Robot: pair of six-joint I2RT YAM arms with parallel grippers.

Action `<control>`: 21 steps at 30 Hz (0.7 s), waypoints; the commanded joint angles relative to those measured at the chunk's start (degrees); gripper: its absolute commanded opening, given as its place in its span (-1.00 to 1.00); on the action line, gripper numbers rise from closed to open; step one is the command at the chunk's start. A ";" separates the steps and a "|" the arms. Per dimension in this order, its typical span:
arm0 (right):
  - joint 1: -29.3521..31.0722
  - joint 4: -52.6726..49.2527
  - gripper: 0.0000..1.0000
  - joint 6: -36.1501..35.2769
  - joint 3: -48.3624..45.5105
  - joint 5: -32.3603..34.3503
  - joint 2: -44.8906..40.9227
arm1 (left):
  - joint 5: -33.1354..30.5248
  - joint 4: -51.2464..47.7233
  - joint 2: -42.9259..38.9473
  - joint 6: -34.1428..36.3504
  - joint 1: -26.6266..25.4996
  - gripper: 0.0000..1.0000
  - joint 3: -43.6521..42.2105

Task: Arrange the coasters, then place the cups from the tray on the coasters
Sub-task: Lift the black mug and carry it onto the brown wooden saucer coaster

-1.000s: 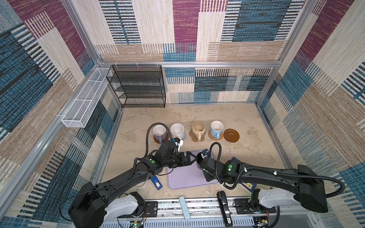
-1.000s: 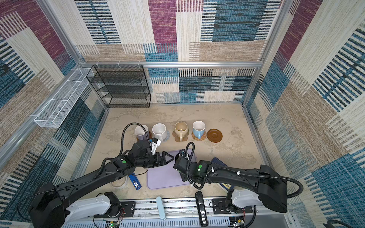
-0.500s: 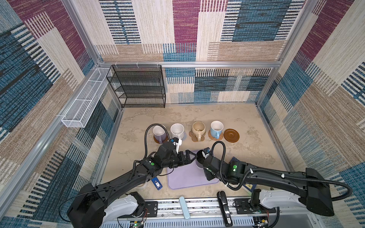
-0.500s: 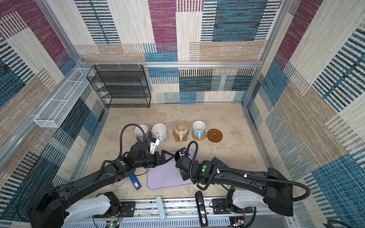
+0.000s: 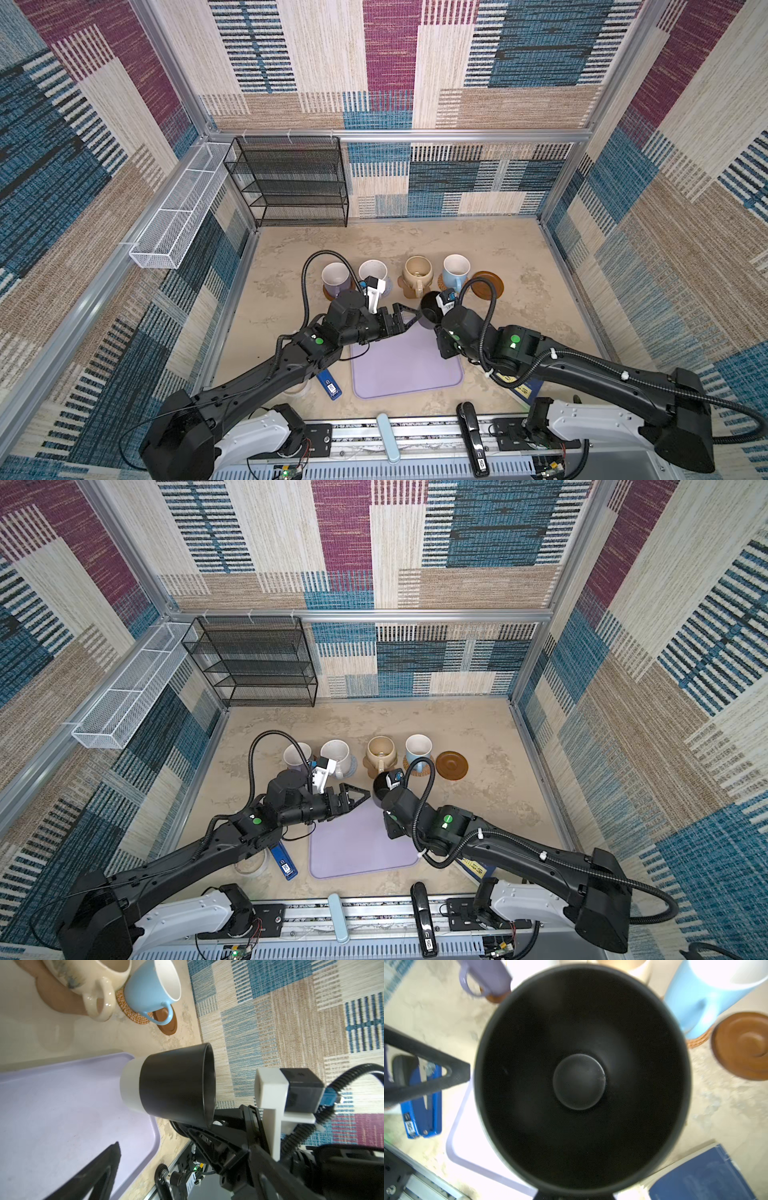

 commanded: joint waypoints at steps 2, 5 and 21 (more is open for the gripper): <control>-3.41 2.03 -1.00 -4.85 3.16 1.20 -2.96 | 0.28 0.12 1.08 2.64 0.04 0.99 3.49; -7.27 1.17 -1.00 -7.47 6.01 1.08 -3.35 | 0.20 -0.82 2.67 3.92 0.08 0.98 6.29; -36.41 5.30 -1.00 -15.74 13.57 -6.23 3.72 | 1.60 -2.77 18.01 6.67 0.44 0.98 22.55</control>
